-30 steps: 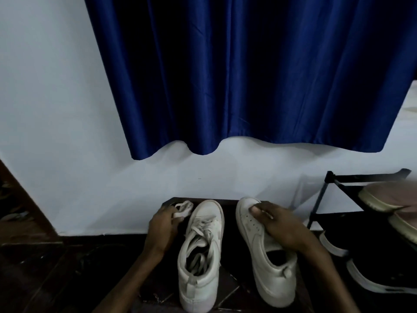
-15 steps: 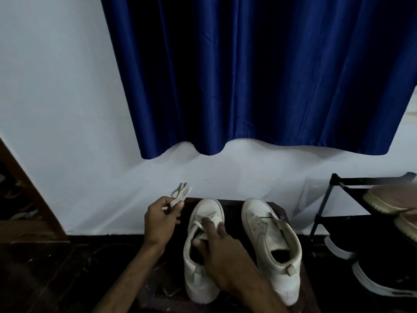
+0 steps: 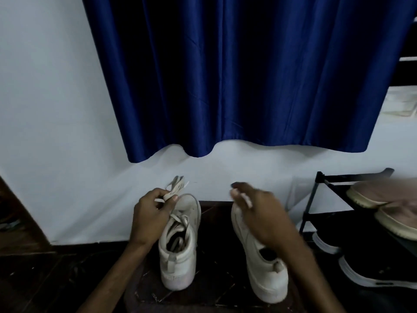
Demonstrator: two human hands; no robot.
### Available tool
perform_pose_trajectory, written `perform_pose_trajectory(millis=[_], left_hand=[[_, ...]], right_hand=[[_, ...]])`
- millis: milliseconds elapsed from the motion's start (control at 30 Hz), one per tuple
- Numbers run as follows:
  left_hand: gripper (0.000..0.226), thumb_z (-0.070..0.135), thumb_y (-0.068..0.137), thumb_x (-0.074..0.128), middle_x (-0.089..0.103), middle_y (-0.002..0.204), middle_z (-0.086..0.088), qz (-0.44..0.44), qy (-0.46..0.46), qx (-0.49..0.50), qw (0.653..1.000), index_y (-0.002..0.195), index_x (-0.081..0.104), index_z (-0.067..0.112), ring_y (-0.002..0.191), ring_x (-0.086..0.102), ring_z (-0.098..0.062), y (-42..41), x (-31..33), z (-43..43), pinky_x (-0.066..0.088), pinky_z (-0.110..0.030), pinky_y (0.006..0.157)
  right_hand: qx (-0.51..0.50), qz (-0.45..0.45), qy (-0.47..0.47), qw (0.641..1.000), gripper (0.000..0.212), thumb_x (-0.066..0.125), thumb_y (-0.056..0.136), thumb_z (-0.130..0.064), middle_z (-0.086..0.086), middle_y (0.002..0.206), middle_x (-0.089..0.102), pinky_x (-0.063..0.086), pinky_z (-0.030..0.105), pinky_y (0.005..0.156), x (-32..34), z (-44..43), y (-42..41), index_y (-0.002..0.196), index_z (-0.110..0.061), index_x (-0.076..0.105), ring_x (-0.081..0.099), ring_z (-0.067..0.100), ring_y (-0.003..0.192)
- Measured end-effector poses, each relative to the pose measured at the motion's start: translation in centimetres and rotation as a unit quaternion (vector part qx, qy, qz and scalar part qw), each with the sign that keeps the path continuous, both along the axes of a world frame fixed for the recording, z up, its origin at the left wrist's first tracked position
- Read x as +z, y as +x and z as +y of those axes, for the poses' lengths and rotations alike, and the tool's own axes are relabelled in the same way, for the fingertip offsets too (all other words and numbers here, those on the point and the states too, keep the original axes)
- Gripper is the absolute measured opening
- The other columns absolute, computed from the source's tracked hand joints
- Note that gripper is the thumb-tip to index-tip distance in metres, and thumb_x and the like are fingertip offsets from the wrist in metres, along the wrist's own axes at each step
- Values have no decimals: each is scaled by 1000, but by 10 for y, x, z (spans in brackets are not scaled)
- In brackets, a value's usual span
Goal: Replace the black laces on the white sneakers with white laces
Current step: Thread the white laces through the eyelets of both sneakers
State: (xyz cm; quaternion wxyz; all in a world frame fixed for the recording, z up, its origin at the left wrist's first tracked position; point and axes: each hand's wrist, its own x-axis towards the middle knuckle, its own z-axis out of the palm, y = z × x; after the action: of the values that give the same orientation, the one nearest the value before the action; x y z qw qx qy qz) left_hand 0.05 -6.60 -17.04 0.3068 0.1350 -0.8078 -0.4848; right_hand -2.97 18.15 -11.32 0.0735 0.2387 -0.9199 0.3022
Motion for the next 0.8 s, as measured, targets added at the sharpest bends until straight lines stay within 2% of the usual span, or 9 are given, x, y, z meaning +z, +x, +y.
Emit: perform_pose_trajectory(millis=[67,133,233,333,400,467,567,700,800], left_hand=[[12,22,86,73,70,76,5,11,-38,-32,999,78,64,21,65,65,-8,0,12,21,51,-26,63],[10,24,86,73,69,79,9,13,-60,-78,995,80,65,23,68,63,-7,-7,18,42,50,-21,62],[9,25,86,73,67,76,12,-13,-49,-140,989,81,66,24,65,64,-17,-26,25,62,54,-33,62],[9,24,87,71,68,75,2,-50,-34,-198,978,83,66,18,62,64,-23,-43,30,72,55,-39,58],[8,20,90,68,70,84,-12,-77,-2,-238,968,88,66,13,61,63,-17,-50,28,77,53,-35,54],[11,17,93,64,71,93,-18,-101,55,-267,957,94,64,6,63,63,-15,-54,23,81,51,-30,52],[24,18,95,58,71,94,-20,-122,131,-311,933,102,60,-5,68,65,-14,-54,17,78,50,-27,51],[28,24,97,53,71,82,-9,-149,117,-342,921,105,61,-2,62,58,-21,-54,10,70,50,-28,51],[29,26,100,48,67,78,-7,-155,124,-359,912,103,58,-1,59,56,-22,-56,9,69,49,-30,52]], right_hand=[[-70,-35,14,997,41,37,101,-44,4,130,62,44,33,92,-8,34,-24,136,-28,51,57,25,119],[-68,-125,71,987,44,34,102,-45,6,136,58,40,30,94,-28,49,-35,139,-27,50,53,26,125],[-47,-159,79,983,40,31,103,-41,8,134,58,39,28,85,-47,43,-29,130,-25,56,55,29,120],[-24,-148,94,984,38,35,102,-40,9,115,66,40,29,77,-43,29,-14,101,-21,67,61,27,107],[1,-194,47,980,43,37,97,-54,1,90,69,45,27,72,-43,27,-7,80,-26,66,66,20,90],[13,-207,8,978,53,38,91,-65,-1,85,70,50,26,73,-46,30,-10,86,-23,70,67,14,83],[3,-165,-118,979,25,50,99,-40,-9,83,71,55,25,71,-52,39,-28,101,-30,72,66,1,73],[45,-312,-403,859,17,54,98,-19,6,89,74,58,37,72,-58,25,-34,111,-15,65,70,16,73],[39,-307,-469,827,21,60,95,-18,4,85,74,58,38,76,-58,8,-38,116,-18,61,71,19,76]])
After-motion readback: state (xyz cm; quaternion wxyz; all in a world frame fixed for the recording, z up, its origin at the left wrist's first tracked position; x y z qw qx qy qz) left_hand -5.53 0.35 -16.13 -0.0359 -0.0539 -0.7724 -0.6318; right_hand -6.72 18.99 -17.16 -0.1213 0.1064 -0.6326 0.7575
